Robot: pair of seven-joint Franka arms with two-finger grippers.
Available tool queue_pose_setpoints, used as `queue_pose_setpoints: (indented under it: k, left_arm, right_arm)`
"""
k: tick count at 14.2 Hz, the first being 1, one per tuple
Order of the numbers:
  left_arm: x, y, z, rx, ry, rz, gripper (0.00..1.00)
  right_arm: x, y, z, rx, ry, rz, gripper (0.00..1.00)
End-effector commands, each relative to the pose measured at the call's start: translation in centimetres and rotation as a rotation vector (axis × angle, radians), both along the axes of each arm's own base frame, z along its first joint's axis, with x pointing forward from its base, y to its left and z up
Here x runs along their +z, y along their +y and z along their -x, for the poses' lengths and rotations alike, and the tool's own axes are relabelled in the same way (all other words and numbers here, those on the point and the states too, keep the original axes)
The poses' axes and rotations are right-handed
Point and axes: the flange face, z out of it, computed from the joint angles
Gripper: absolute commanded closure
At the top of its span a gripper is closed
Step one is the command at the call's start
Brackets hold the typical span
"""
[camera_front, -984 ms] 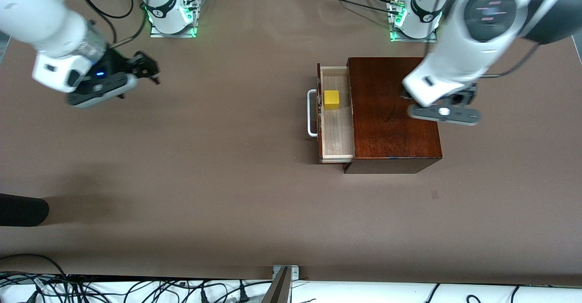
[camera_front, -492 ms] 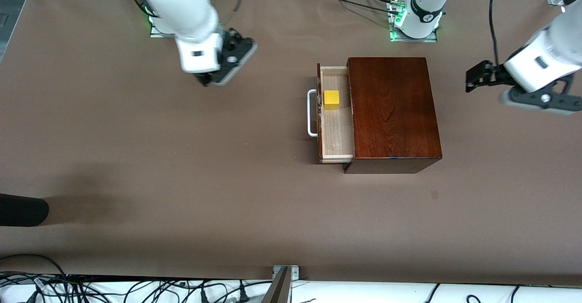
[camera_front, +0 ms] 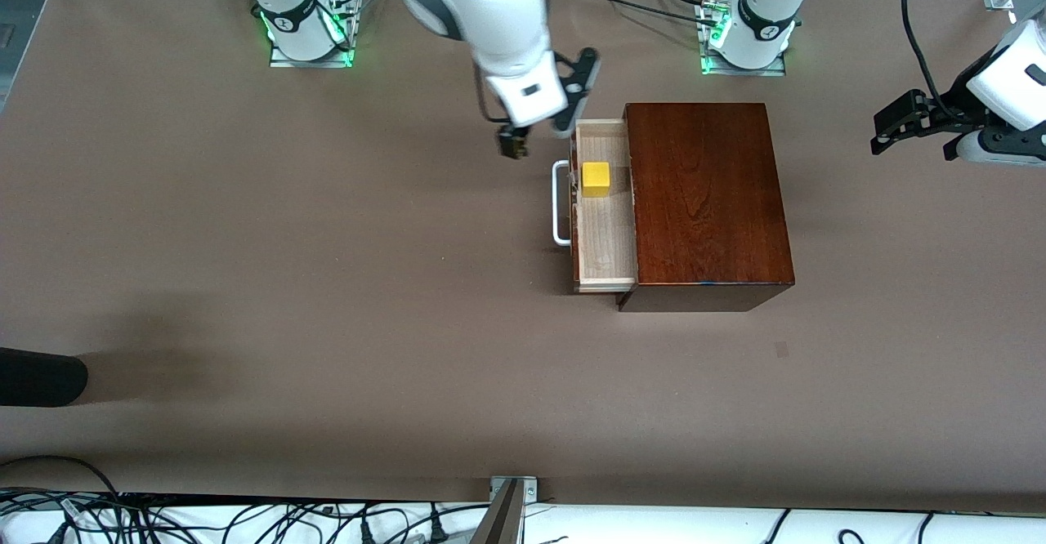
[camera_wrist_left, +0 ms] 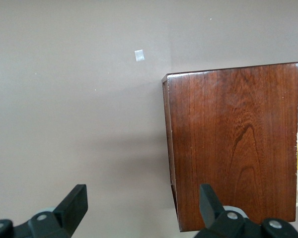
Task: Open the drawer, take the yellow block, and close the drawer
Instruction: 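Lower the right gripper into the drawer over the yellow cube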
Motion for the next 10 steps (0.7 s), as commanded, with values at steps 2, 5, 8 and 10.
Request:
queue_pose_setpoints:
  k: [2,5,8,10]
  left_arm:
    - [0.0,-0.6,0.2,0.021,-0.003,0.010,0.00]
    - [0.1,-0.3,0.3,0.038,-0.004,-0.006,0.00]
    - [0.1,-1.0,0.5,0.021,0.005,-0.027,0.00]
    - [0.3,-0.9,0.7,0.012,0.013,-0.027,0.00]
  right_arm:
    - [-4.6,6.2,0.9,0.125,-0.113,0.009,0.00]
    - [-7.1,8.0,1.2,0.277,-0.202,-0.002,0.00]
    - [-8.1,8.7,1.0,0.297,-0.213,-0.007,0.00]
    - [-9.3,8.8,1.0,0.302,-0.205,0.005,0.00]
